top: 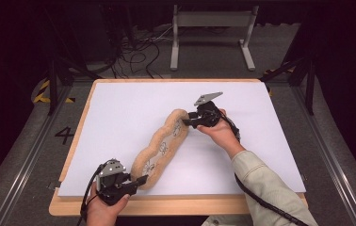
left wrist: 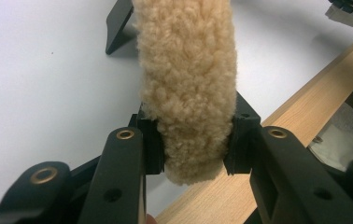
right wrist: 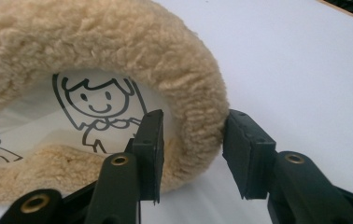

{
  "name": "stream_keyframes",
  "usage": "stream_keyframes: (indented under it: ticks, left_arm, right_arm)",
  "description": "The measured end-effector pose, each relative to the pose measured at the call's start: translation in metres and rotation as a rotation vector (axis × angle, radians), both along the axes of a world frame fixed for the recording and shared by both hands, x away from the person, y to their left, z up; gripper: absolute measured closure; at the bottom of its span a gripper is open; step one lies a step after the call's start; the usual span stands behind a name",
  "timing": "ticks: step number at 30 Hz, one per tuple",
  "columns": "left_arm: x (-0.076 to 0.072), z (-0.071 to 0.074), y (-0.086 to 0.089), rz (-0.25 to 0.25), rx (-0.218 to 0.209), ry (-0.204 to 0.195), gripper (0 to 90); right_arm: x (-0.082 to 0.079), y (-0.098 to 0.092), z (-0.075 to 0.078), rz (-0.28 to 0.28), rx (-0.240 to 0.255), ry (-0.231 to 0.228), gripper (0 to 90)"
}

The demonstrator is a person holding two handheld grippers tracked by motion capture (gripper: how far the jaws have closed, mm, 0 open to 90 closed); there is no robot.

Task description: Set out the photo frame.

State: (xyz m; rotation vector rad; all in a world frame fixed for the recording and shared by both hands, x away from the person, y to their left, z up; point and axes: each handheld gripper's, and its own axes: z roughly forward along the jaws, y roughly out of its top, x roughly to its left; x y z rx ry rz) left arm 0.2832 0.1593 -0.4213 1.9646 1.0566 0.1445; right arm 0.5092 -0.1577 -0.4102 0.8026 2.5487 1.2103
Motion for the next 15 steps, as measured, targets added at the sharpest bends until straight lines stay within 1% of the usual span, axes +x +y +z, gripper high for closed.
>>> stream_keyframes:
  ticks: [2, 4, 7, 10, 12, 13, 15]
  left_arm:
    - [0.001, 0.0, 0.001, -0.003, 0.0, 0.0, 66.3]
    - [0.001, 0.0, 0.001, -0.006, -0.004, 0.002, 66.4]
    - [0.001, 0.0, 0.0, -0.007, -0.001, 0.001, 66.4]
    - [0.001, 0.0, 0.0, -0.009, -0.001, 0.001, 66.4]
    - [0.001, 0.0, 0.001, -0.008, -0.004, 0.003, 66.4]
    - [0.001, 0.0, 0.001, -0.008, -0.006, 0.004, 66.4]
    - [0.001, 0.0, 0.001, -0.008, -0.005, 0.003, 66.4]
  right_arm:
    - [0.003, 0.002, -0.002, 0.028, 0.0, 0.0, 57.1]
    - [0.006, 0.0, -0.003, 0.05, 0.01, 0.006, 57.5]
    - [0.011, -0.004, -0.004, 0.063, 0.03, 0.026, 58.0]
    - [0.014, -0.002, -0.007, 0.082, 0.024, 0.035, 55.7]
    - [0.015, 0.0, -0.008, 0.085, 0.02, 0.037, 55.2]
    - [0.015, 0.001, -0.009, 0.091, 0.023, 0.039, 57.3]
    - [0.015, 0.0, -0.008, 0.08, 0.018, 0.032, 65.4]
